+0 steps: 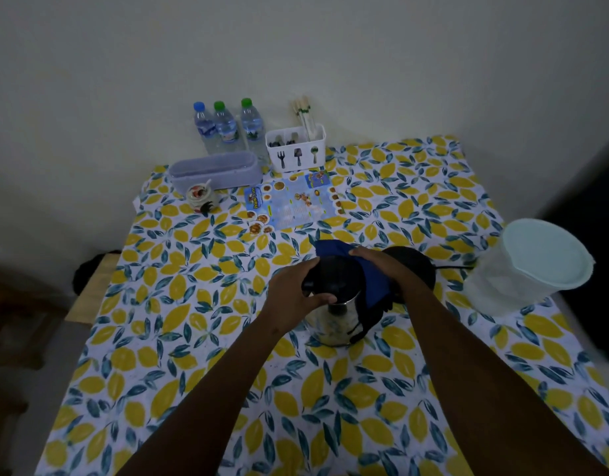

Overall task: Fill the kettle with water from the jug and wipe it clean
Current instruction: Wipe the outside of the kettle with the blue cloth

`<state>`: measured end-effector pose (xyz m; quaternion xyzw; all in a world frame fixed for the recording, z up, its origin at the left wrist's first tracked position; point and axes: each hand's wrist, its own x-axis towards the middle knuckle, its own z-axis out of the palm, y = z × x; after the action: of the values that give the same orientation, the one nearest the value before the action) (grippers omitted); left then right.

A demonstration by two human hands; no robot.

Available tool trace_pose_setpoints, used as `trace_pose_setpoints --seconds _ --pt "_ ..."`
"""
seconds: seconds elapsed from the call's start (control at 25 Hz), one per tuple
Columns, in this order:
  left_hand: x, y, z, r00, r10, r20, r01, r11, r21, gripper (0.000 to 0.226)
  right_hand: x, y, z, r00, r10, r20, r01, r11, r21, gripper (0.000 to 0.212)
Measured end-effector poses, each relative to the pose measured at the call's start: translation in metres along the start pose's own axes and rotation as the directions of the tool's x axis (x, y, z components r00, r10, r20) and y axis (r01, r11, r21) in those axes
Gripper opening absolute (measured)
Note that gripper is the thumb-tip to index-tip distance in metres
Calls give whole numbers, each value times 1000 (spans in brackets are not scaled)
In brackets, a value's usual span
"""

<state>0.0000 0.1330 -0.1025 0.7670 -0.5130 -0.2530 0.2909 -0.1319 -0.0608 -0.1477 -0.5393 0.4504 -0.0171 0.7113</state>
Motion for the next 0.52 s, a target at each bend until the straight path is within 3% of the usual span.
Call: trace_pose_setpoints --seconds 0.12,0.28,0.4,0.48,0.52 --pt "0 0 0 1000 5 -6 -5 1000 17 84 -4 17 3 999 -31 -27 36 981 189 21" --pt "-2 0 0 1000 -8 -12 8 1000 28 82 -26 46 20 987 -46 -152 115 868 484 24" --pt "-2 -1 0 1000 -19 -10 19 1000 20 83 -45 68 45 938 -123 -324 281 818 503 25" --pt "-2 0 -1 1000 -16 -5 16 999 29 83 -59 83 71 865 -232 -446 466 701 539 34" --pt "-2 1 -2 1000 -17 4 17 999 35 83 -65 90 87 810 -233 -538 519 712 473 43"
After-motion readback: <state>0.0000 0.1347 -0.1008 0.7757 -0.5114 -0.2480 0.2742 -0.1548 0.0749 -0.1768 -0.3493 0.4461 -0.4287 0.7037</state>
